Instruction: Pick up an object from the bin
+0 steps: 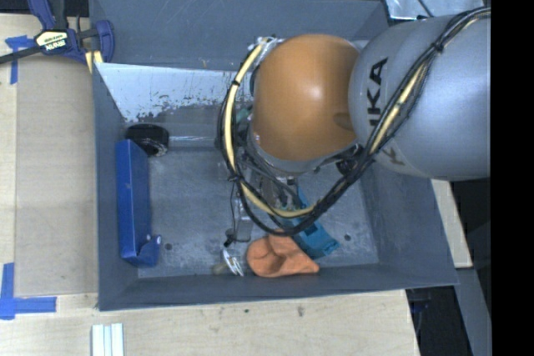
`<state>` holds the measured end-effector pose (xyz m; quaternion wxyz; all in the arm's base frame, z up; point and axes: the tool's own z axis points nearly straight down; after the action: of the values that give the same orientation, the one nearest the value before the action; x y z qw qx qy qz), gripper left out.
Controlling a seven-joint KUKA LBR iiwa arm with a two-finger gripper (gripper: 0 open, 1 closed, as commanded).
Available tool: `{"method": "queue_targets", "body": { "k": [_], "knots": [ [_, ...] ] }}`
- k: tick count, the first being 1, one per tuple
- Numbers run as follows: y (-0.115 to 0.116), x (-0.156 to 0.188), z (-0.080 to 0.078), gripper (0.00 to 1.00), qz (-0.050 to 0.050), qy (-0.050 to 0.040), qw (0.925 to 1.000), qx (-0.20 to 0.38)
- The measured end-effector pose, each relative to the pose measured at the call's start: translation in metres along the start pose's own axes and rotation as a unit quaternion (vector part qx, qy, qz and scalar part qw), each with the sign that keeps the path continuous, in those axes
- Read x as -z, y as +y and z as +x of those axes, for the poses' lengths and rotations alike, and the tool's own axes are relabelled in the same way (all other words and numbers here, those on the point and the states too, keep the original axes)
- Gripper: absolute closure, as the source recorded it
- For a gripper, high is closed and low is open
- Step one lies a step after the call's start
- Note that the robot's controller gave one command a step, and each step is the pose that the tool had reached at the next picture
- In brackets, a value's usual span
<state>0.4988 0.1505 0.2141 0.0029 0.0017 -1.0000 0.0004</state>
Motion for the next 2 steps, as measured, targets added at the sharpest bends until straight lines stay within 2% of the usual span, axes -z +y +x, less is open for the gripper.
{"method": "queue_targets", "body": {
  "k": [1,2],
  "knots": [
    [-0.001,0.005,-0.001,0.0,-0.001,-0.0041,1.0,-0.002],
    [-0.026,-0.034,-0.004,0.0,-0.002,-0.008,0.9997,-0.022]
  ]
}}
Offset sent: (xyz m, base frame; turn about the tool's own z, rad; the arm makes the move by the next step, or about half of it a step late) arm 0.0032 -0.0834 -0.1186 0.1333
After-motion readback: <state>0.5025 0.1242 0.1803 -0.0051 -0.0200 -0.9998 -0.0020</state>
